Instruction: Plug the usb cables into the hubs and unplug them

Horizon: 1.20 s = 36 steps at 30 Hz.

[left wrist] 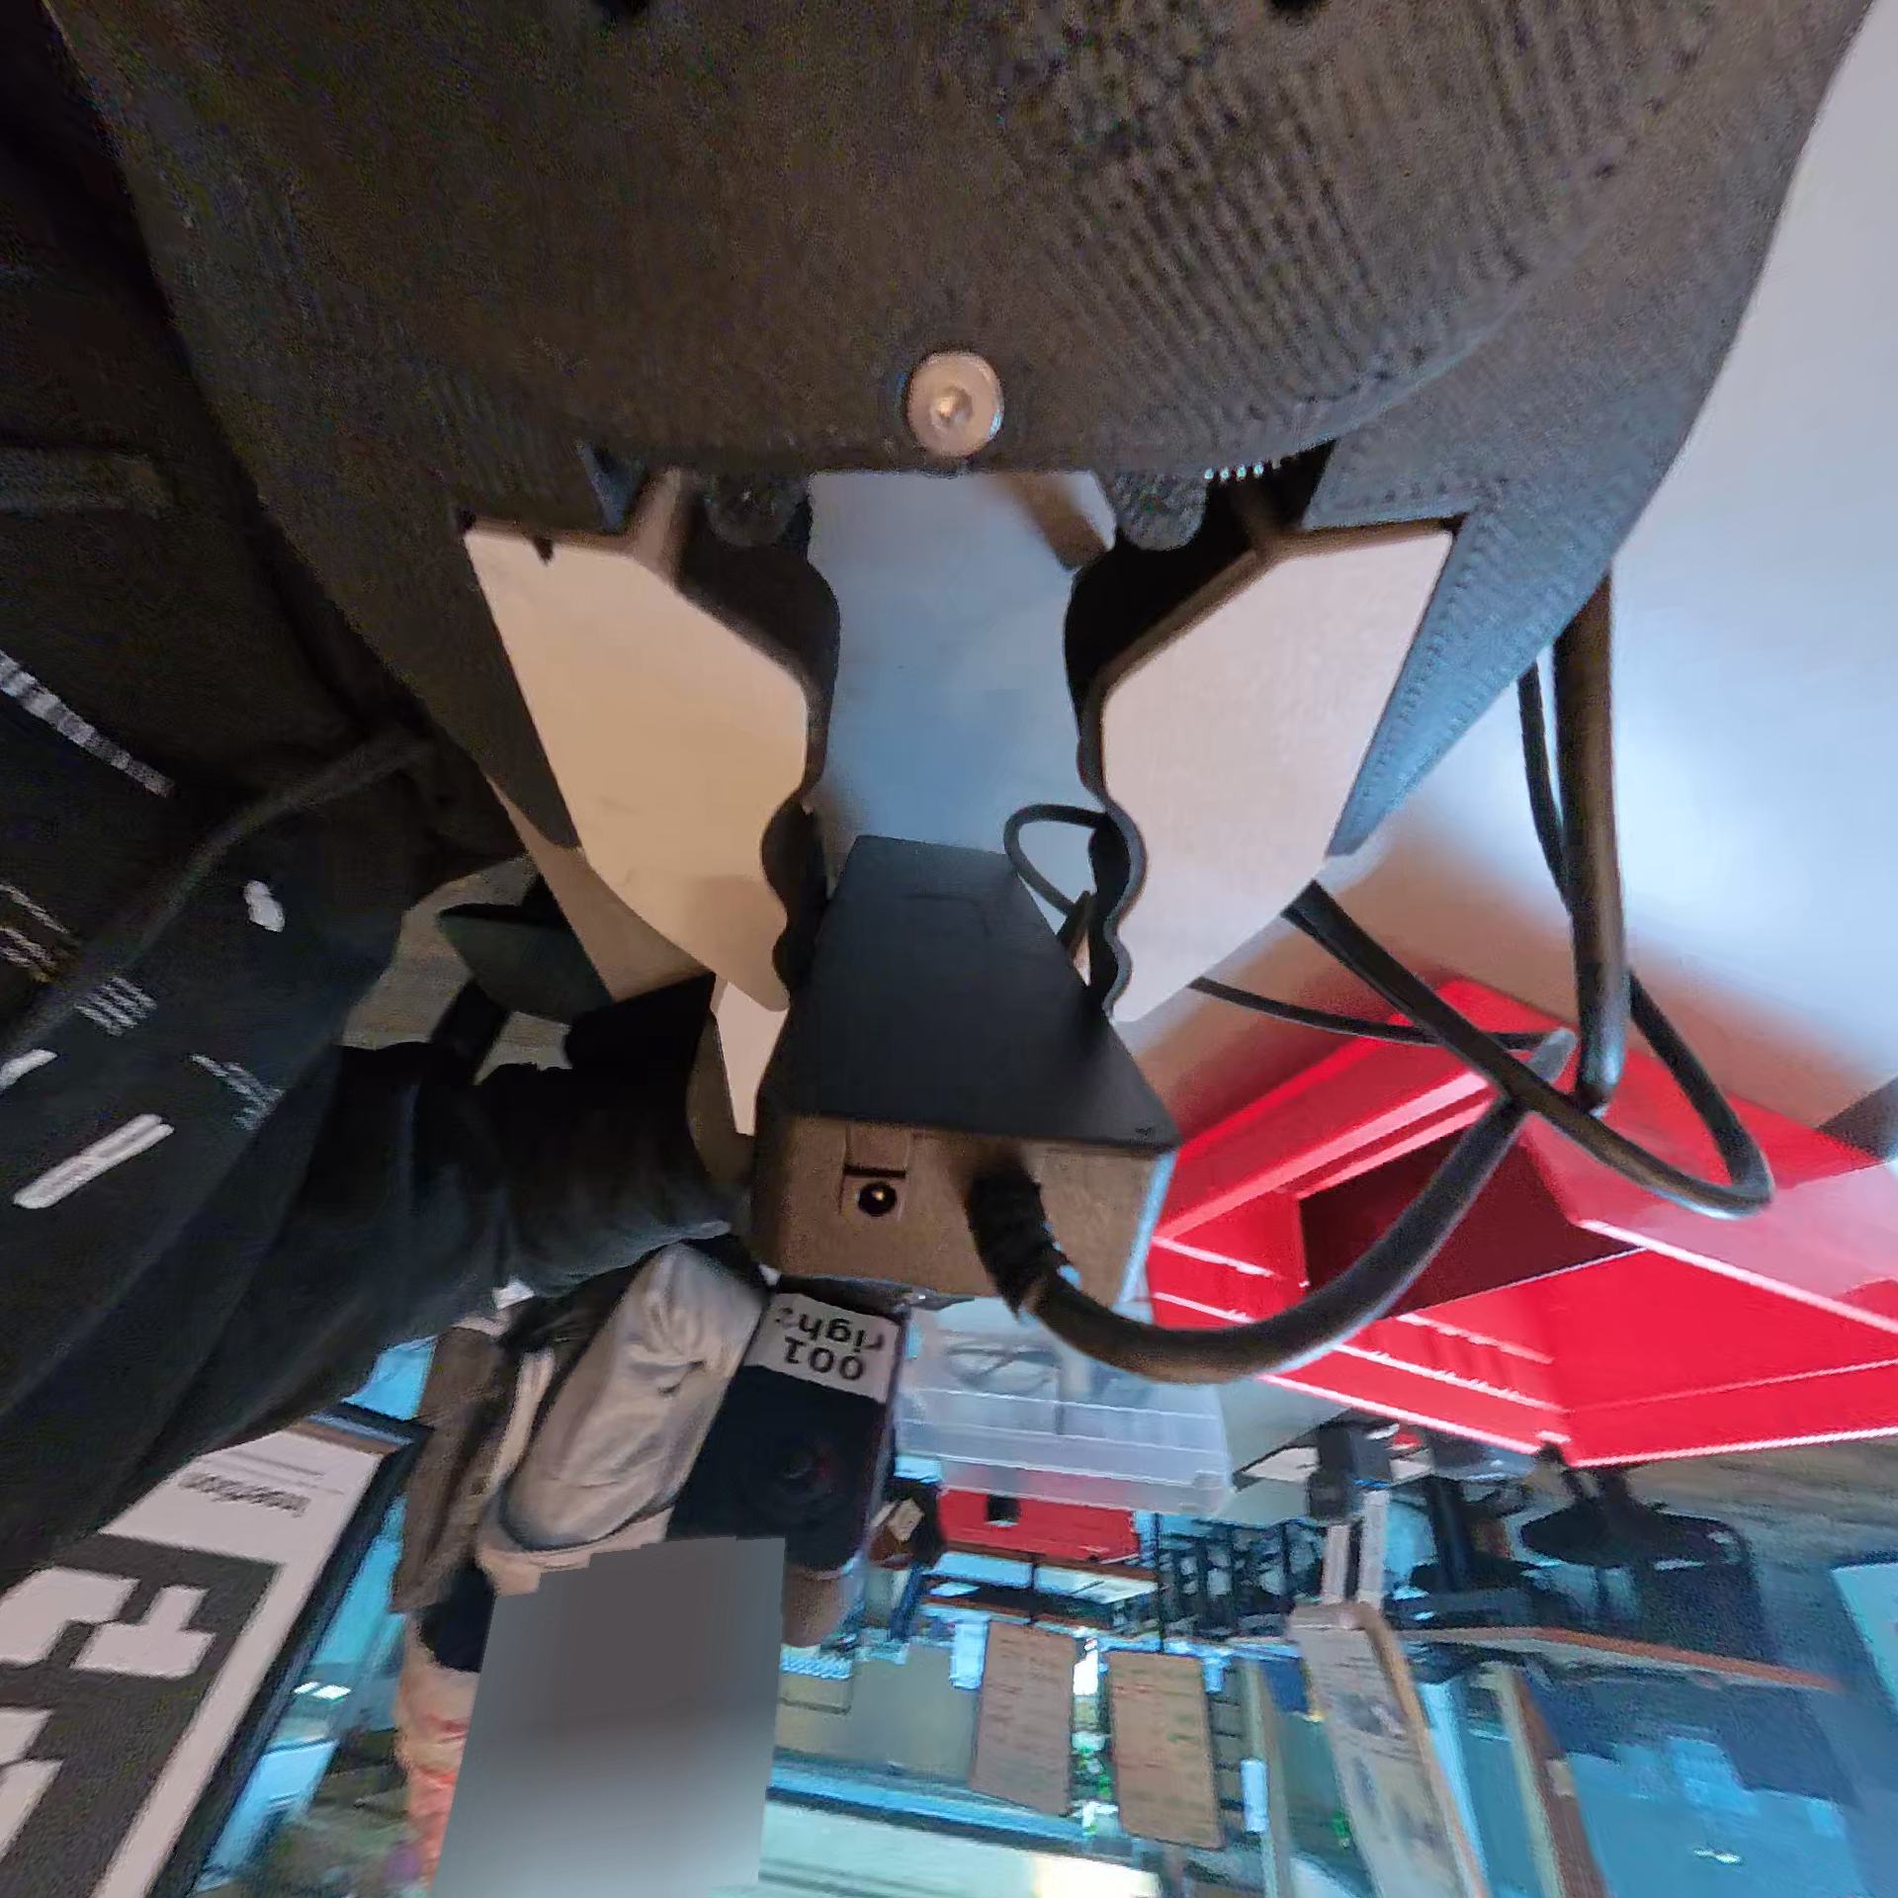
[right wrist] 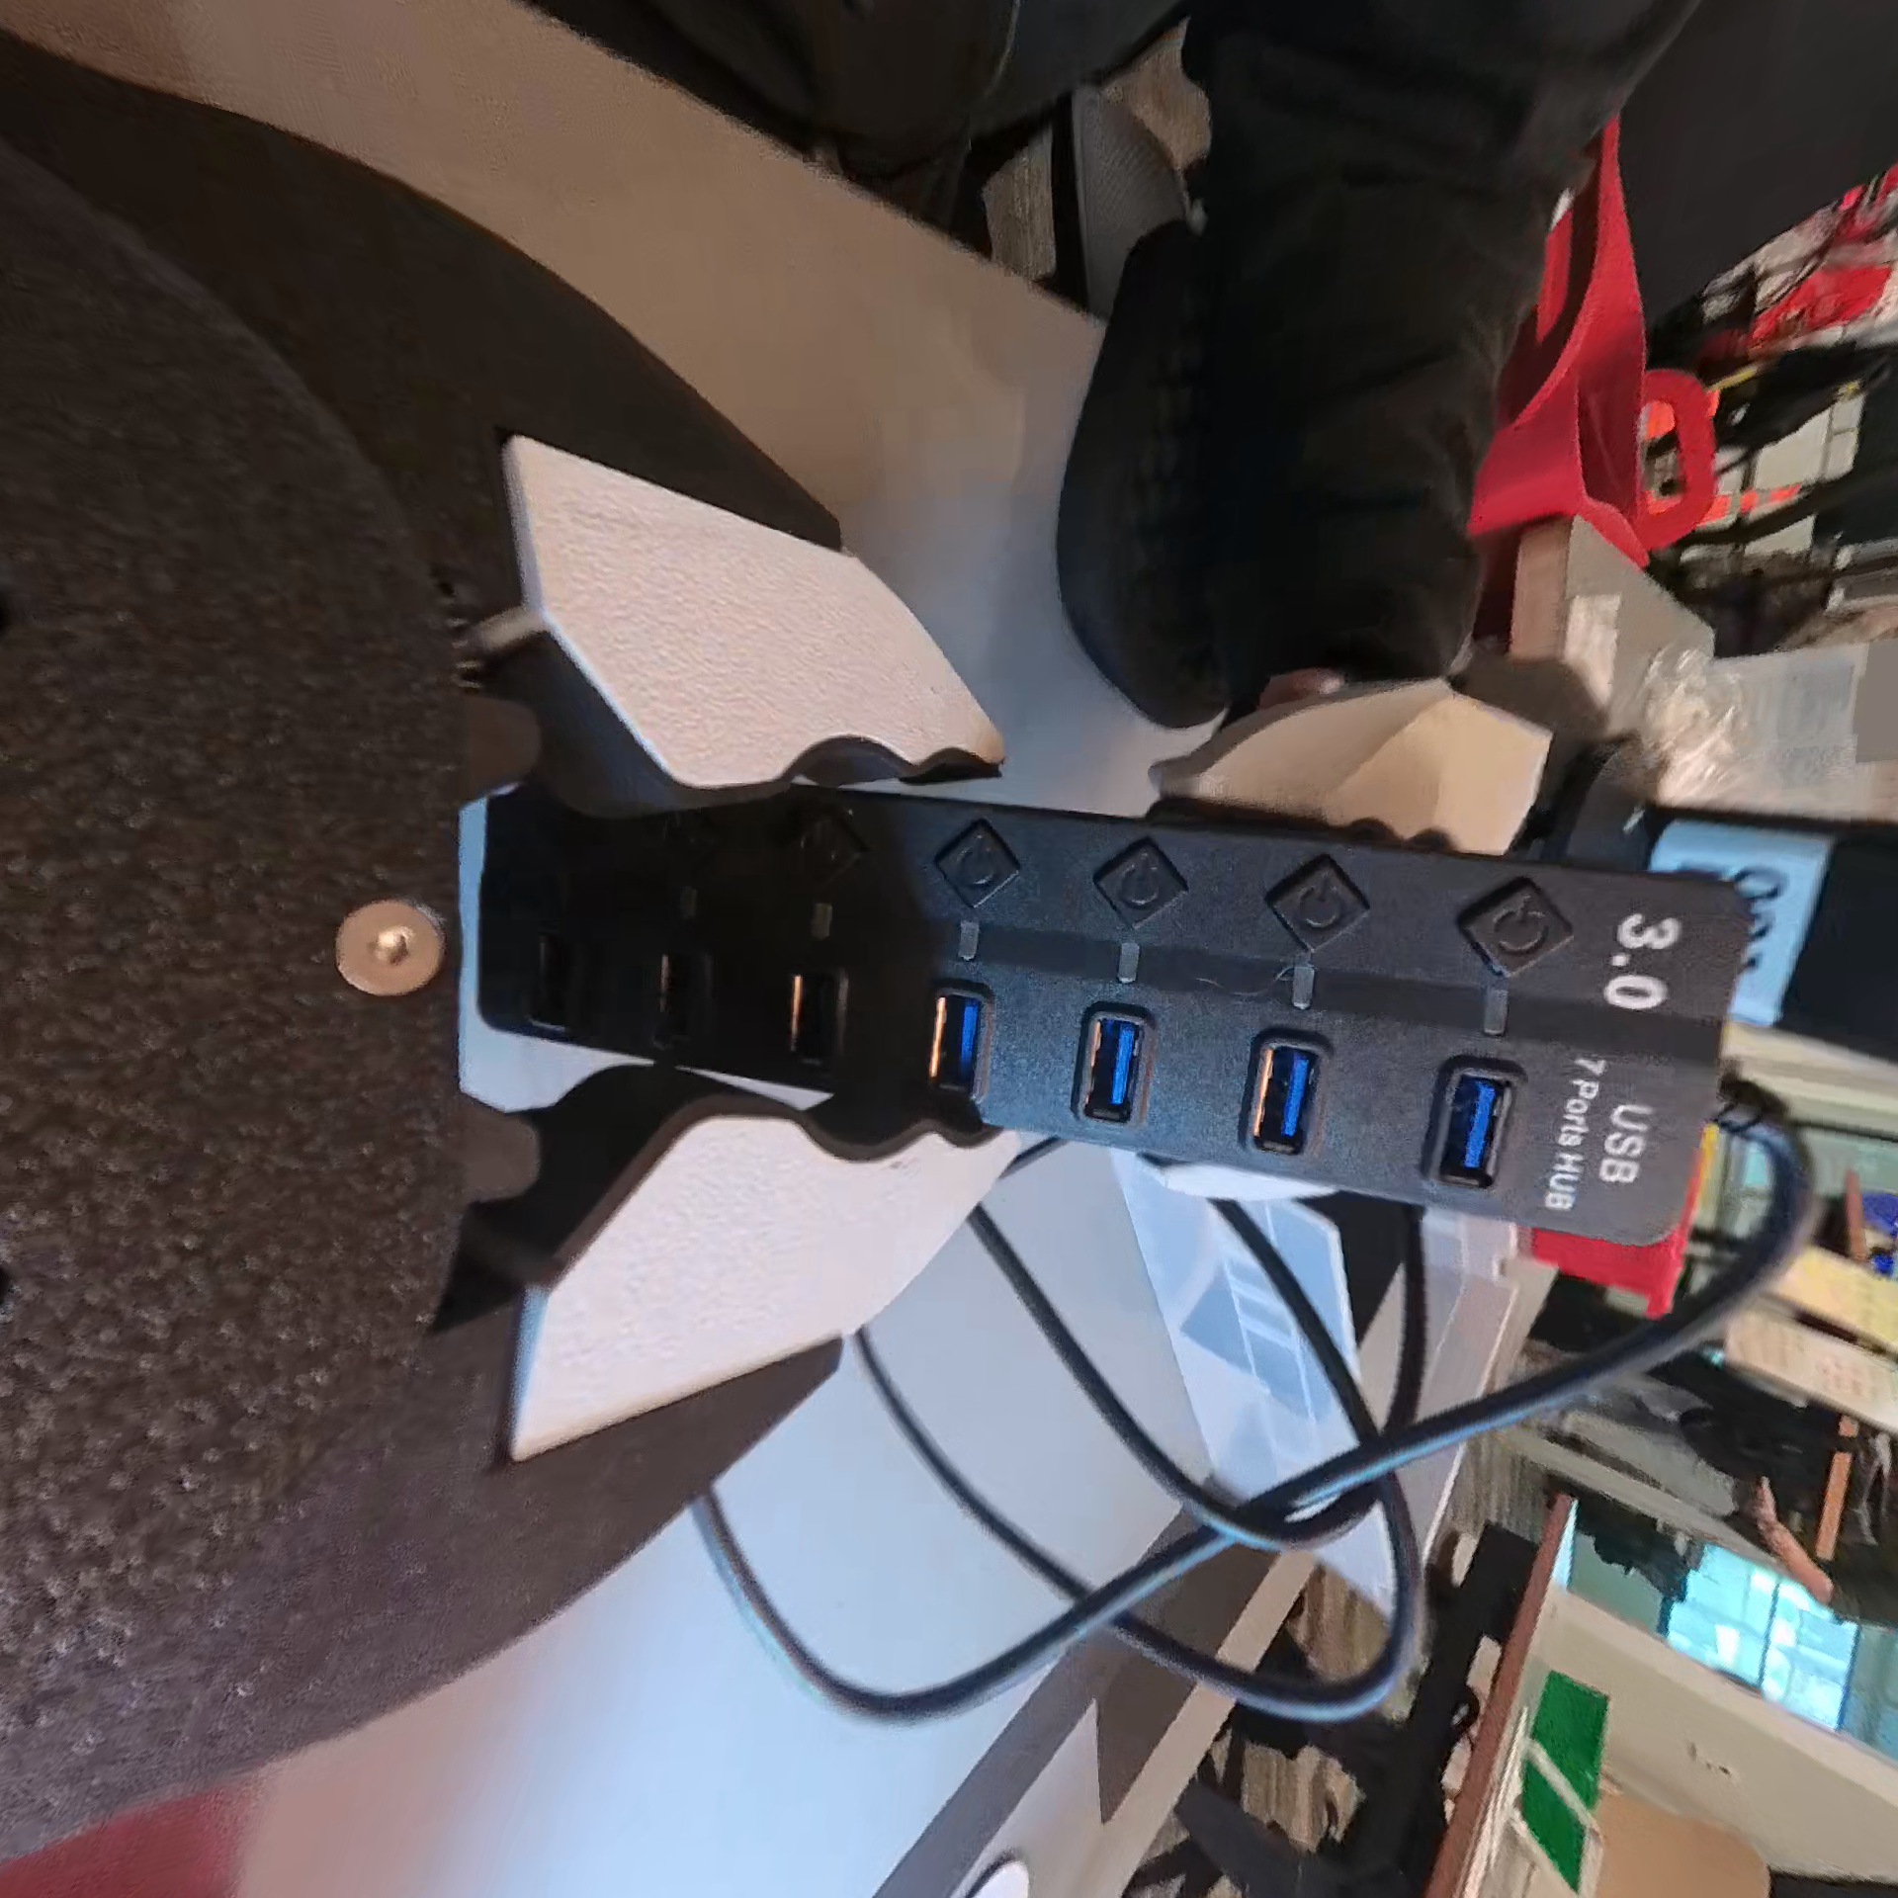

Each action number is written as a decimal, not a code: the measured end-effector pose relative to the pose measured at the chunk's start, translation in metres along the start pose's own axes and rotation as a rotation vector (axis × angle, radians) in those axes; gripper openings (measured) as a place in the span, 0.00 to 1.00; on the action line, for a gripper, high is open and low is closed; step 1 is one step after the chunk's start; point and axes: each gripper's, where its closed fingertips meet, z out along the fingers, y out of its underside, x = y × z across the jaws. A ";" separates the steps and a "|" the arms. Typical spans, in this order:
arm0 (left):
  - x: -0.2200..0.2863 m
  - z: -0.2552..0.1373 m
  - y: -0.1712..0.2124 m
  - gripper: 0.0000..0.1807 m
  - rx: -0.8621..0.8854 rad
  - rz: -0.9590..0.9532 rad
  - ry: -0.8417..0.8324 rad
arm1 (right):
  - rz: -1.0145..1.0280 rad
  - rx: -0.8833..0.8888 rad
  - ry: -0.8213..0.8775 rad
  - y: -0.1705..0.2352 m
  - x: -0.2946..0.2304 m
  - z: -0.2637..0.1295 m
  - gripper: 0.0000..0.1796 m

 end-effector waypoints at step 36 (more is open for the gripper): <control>-0.046 0.003 -0.001 0.15 0.041 -0.126 -0.300 | 0.034 -0.174 0.412 0.021 0.046 0.004 0.33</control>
